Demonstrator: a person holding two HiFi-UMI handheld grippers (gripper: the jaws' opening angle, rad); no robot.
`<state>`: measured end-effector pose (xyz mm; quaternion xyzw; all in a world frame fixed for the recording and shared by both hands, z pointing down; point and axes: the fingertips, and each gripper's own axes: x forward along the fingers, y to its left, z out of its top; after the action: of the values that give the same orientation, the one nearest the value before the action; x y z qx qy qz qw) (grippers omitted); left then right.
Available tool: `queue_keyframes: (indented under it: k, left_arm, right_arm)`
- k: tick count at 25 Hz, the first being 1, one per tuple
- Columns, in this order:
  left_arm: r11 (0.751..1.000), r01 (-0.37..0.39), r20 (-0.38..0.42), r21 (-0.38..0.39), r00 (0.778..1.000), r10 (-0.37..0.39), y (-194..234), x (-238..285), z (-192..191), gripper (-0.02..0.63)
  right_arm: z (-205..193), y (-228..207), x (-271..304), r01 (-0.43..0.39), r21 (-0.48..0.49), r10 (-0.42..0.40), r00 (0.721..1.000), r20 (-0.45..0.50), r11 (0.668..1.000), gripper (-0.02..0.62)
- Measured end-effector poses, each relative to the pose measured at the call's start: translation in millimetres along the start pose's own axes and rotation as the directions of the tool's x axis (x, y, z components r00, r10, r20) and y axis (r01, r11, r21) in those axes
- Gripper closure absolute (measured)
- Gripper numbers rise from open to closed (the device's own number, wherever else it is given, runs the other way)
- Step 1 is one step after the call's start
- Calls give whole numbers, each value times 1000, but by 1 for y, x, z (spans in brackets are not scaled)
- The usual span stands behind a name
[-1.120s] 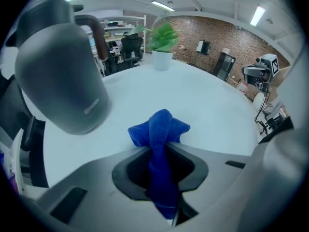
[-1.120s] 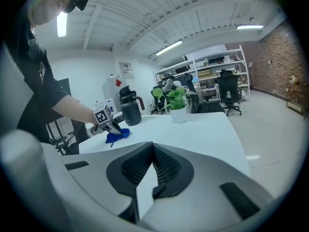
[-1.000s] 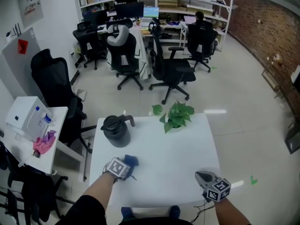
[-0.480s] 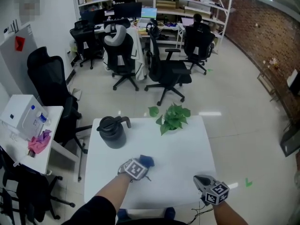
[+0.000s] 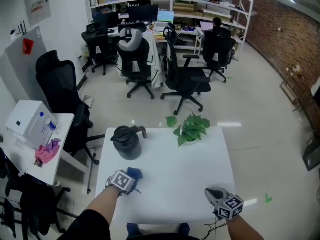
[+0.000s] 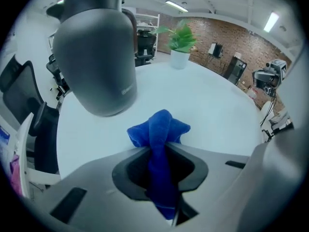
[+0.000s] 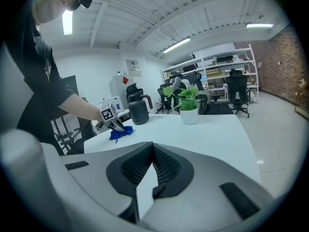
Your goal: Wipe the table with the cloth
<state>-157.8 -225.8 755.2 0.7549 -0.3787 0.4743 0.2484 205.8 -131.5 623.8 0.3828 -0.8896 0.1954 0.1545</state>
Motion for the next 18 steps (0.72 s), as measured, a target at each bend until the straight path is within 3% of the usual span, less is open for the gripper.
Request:
queue_keyframes:
  k: [4,7,10,13,18]
  left_arm:
    - [996,75,58,38,995,-77,-55,22,47,548]
    - [986,125,54,106,990,-131,-108,44,80,548]
    - [978,136,44,156,989,-144,-131,53,95,548]
    - [978,139,46,153,988,-147,-124,47,88,546]
    - [993,77,21,89,997,-79,-71,26,44,546]
  right_arm:
    - [-4,-8,-11,18,1,-18,1000,-8,1000,595]
    - [-6,-13,-20,41,4,-41,999,-12,999,595]
    - [-7,-14,-28,56,7,-56,998,-11,998,595]
    - [-10,-18,-33,67,13,-67,998,-19,998,595]
    - [-13,-13,-20,55,11,-55,998,-35,998,595]
